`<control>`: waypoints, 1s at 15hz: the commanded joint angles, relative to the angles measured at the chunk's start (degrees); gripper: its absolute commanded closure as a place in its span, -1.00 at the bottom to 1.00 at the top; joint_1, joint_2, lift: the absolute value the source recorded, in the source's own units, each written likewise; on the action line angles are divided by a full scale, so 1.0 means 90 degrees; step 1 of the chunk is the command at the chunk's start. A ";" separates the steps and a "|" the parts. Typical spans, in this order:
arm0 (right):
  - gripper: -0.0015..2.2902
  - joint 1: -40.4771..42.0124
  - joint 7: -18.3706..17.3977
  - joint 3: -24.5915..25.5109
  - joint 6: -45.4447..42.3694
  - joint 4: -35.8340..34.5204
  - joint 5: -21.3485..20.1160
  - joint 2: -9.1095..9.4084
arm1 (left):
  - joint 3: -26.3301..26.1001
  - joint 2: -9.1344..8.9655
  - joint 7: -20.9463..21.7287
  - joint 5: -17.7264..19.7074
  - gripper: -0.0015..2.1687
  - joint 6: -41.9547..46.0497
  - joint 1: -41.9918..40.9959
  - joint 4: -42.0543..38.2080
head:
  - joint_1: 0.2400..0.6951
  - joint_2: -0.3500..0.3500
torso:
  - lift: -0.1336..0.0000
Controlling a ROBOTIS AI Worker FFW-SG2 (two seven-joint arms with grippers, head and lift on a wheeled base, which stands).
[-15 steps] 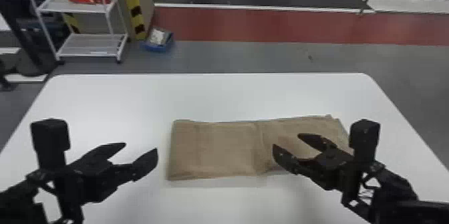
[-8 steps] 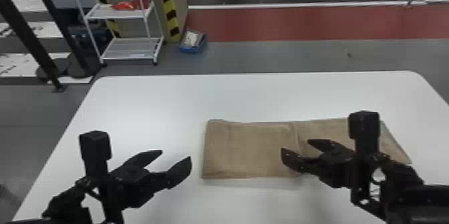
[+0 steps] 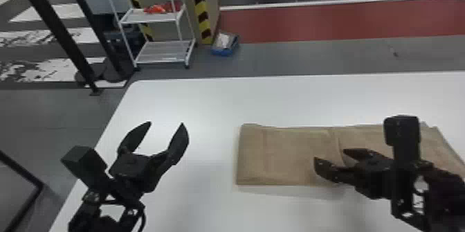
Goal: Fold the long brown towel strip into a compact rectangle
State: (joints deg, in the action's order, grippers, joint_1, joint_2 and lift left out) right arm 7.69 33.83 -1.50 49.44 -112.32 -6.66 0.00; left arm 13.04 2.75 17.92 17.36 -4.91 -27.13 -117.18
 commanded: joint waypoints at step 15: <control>-0.75 -0.0336 -0.0019 -0.0009 0.0401 0.0292 -0.0217 -0.0010 | 0.0055 0.0085 -0.0185 -0.0024 -0.92 0.0296 -0.0179 0.0227 | 1.00 0.59 | -0.87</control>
State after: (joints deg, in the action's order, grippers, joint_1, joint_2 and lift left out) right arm 4.81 33.77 -1.37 53.17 -109.93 -8.60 -0.17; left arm 13.53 3.51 16.25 17.17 -2.07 -28.60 -115.15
